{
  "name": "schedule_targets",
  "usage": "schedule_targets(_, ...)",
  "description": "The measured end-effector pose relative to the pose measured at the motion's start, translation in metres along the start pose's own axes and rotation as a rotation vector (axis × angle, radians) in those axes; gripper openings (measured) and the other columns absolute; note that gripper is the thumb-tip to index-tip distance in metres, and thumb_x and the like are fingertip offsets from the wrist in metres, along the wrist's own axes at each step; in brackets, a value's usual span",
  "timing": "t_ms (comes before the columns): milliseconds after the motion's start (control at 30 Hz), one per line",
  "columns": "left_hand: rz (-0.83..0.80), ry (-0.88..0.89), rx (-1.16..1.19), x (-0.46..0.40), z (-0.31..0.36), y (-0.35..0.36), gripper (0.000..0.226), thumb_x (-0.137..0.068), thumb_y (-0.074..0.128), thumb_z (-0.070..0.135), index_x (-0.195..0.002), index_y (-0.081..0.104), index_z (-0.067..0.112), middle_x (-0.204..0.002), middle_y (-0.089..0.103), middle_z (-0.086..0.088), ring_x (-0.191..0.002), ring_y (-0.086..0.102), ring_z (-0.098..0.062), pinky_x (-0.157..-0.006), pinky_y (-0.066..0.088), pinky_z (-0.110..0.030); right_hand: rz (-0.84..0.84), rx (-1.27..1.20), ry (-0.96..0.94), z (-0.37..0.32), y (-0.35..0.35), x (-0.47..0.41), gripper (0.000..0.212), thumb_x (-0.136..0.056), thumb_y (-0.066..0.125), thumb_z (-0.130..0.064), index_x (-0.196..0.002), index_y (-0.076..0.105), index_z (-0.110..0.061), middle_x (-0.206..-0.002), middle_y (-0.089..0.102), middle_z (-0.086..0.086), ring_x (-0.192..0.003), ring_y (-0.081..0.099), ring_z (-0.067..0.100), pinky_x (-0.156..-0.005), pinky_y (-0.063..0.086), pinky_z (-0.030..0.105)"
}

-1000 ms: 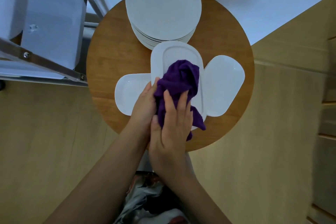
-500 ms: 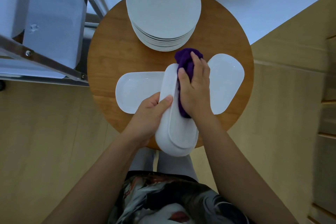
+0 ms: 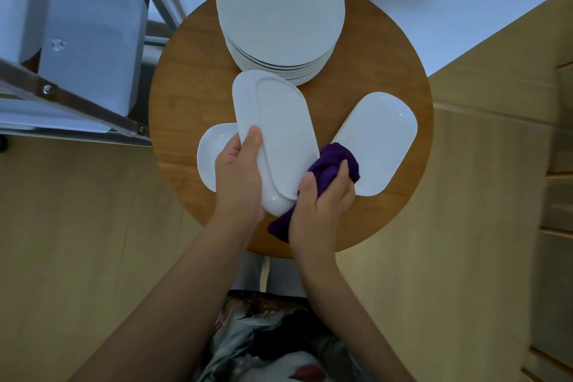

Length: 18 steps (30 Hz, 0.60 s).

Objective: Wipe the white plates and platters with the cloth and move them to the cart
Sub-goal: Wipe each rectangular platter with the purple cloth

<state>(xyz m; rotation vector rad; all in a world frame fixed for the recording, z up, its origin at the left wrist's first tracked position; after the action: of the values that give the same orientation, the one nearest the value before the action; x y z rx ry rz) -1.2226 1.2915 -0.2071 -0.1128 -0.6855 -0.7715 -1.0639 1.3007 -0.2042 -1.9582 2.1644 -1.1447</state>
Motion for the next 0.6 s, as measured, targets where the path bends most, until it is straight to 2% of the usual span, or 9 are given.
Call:
schedule_targets(67, 0.027, 0.008, -0.030, -0.002, -0.002, 0.004, 0.018, -0.097, 0.046, 0.035, -0.087, 0.061, 0.032, -0.075, 0.069, 0.021, -0.072, 0.067, -0.001, -0.053, 0.052, -0.017, 0.026, -0.014, -0.056, -0.009, 0.004, 0.016, 0.056, -0.099, 0.038, -0.030, -0.148, 0.012, -0.025, -0.156, 0.003, 0.001, -0.137, 0.017, 0.013, -0.106, 0.027, 0.022)
schedule_targets(133, 0.036, 0.034, -0.098, -0.007, -0.001, 0.007, 0.021, -0.098, 0.045, 0.035, -0.083, 0.059, 0.032, -0.071, 0.068, 0.022, -0.069, 0.065, 0.005, -0.055, 0.053, -0.016, -0.052, -0.062, -0.091, -0.010, 0.013, 0.030, 0.053, -0.099, 0.035, -0.027, -0.147, 0.012, -0.029, -0.155, -0.002, -0.006, -0.135, 0.014, 0.005, -0.104, 0.022, 0.009)
schedule_targets(200, 0.005, 0.174, -0.343, -0.008, 0.008, 0.008, 0.024, -0.098, 0.044, 0.033, -0.077, 0.054, 0.030, -0.071, 0.064, 0.016, -0.068, 0.061, 0.008, -0.060, 0.053, -0.017, -0.192, -0.116, -0.036, 0.001, 0.020, 0.039, 0.046, -0.101, 0.035, -0.023, -0.143, 0.022, -0.036, -0.148, 0.012, -0.016, -0.128, 0.023, -0.004, -0.092, 0.023, -0.004)
schedule_targets(300, -0.150, 0.439, -0.767, 0.005, 0.015, 0.021, 0.023, -0.098, 0.043, 0.032, -0.076, 0.047, 0.032, -0.068, 0.055, 0.013, -0.067, 0.055, 0.007, -0.055, 0.045, -0.012, -0.256, -0.290, 0.163, 0.024, 0.009, 0.035, 0.029, -0.099, 0.039, -0.020, -0.120, 0.051, -0.035, -0.123, 0.056, -0.012, -0.104, 0.054, 0.000, -0.080, 0.044, 0.013)
schedule_targets(367, -0.284, 0.548, -0.907, 0.020, 0.007, 0.030, 0.015, -0.098, 0.043, 0.031, -0.095, 0.058, 0.030, -0.078, 0.059, 0.016, -0.070, 0.055, 0.002, -0.058, 0.041, -0.008, -0.202, -0.459, 0.276, 0.031, -0.004, 0.019, 0.024, -0.098, 0.040, -0.026, -0.112, 0.059, -0.026, -0.106, 0.065, -0.003, -0.094, 0.062, 0.009, -0.072, 0.049, 0.020)
schedule_targets(400, -0.320, 0.617, -0.983, 0.029, 0.004, 0.034, 0.024, -0.098, 0.044, 0.030, -0.111, 0.063, 0.023, -0.086, 0.063, 0.011, -0.073, 0.056, -0.001, -0.062, 0.042, -0.010, -0.187, -0.562, 0.300, 0.030, -0.009, 0.009, 0.028, -0.098, 0.039, -0.033, -0.110, 0.062, -0.022, -0.102, 0.068, 0.001, -0.091, 0.065, 0.011, -0.069, 0.051, 0.021)
schedule_targets(467, -0.384, 0.751, -1.126, 0.048, -0.003, 0.042, 0.037, -0.095, 0.046, 0.032, -0.121, 0.063, 0.013, -0.096, 0.069, -0.006, -0.081, 0.065, -0.020, -0.060, 0.053, -0.028, -0.190, -0.659, 0.310, 0.024, -0.019, -0.012, 0.045, -0.093, 0.041, -0.053, -0.114, 0.062, -0.020, -0.106, 0.069, 0.004, -0.096, 0.066, 0.015, -0.075, 0.054, 0.026)
schedule_targets(533, -0.434, 0.858, -1.234, 0.061, -0.009, 0.049, 0.037, -0.091, 0.047, 0.030, -0.115, 0.068, 0.010, -0.100, 0.072, -0.013, -0.079, 0.070, -0.029, -0.051, 0.056, -0.033, -0.212, -0.536, 0.326, 0.022, -0.028, -0.031, 0.051, -0.082, 0.051, -0.062, -0.117, 0.058, -0.025, -0.112, 0.066, 0.002, -0.103, 0.063, 0.021, -0.086, 0.053, 0.038)
schedule_targets(600, -0.468, 0.890, -1.275, 0.063, -0.014, 0.049, 0.030, -0.085, 0.061, 0.020, -0.111, 0.070, 0.008, -0.099, 0.072, -0.015, -0.077, 0.071, -0.030, -0.048, 0.057, -0.034, -0.245, -0.304, 0.363, 0.025, -0.039, -0.043, 0.029, -0.081, 0.060, -0.053, -0.102, 0.058, -0.032, -0.105, 0.065, -0.001, -0.098, 0.062, 0.021, -0.084, 0.055, 0.041)
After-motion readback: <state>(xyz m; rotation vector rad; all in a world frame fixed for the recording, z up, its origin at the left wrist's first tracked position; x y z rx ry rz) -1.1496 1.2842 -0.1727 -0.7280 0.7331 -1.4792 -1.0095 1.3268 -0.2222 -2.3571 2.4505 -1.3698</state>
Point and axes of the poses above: each hand's wrist, its own x-axis away from the middle knuckle, its own y-axis out of the palm, z = x × y, the point moved 10 cm from there along -x, towards the middle knuckle
